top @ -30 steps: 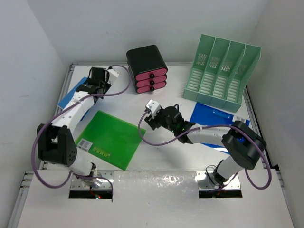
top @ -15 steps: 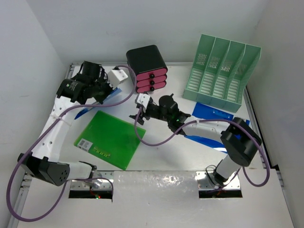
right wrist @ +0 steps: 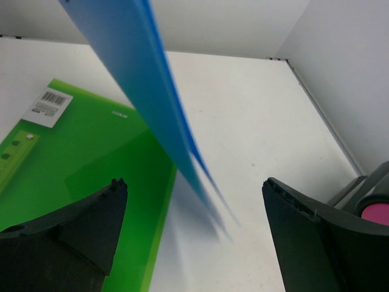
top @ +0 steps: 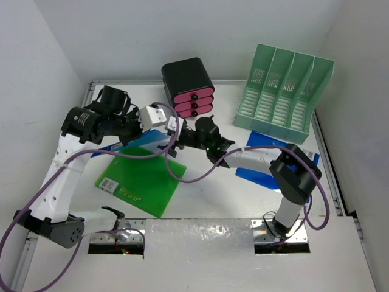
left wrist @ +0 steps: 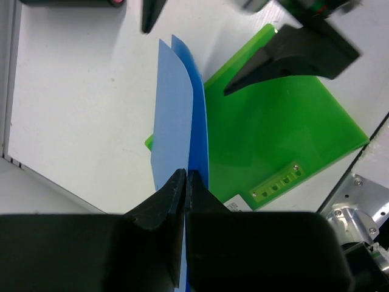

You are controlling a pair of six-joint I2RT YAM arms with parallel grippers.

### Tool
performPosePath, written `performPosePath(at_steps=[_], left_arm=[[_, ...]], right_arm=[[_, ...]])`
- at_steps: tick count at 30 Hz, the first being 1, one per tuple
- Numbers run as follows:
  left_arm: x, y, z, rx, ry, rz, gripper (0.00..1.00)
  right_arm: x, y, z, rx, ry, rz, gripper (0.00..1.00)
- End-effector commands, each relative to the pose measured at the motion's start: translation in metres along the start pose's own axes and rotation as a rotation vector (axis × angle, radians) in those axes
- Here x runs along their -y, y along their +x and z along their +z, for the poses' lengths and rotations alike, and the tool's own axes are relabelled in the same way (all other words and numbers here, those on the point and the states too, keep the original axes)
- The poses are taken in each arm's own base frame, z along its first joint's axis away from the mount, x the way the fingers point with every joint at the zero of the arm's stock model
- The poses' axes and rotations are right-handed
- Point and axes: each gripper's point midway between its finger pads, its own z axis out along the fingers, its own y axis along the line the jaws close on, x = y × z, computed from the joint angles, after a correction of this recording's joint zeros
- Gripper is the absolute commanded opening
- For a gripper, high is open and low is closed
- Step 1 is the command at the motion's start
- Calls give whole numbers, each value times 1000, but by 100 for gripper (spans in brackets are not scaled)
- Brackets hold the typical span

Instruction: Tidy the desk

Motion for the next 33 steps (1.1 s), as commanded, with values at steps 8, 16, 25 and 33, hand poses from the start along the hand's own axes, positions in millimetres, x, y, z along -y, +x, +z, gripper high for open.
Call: performPosePath(at_steps=[8,16,25,33], left_arm=[[6,-29,-10,134,48,146,0],[8,-38,-11,172,71,159,0],[-49,-50,-12,167,-202,-21,62],[-121,-62,-92,325,-393,-99,100]], right_arm=[[8,-24,35,108,-181,-84,87],[-26,-31,44,225,-326,83,7],[-41,-49,-14,294,-263,93,0],[-12,-24,-49,178,-200,162,0]])
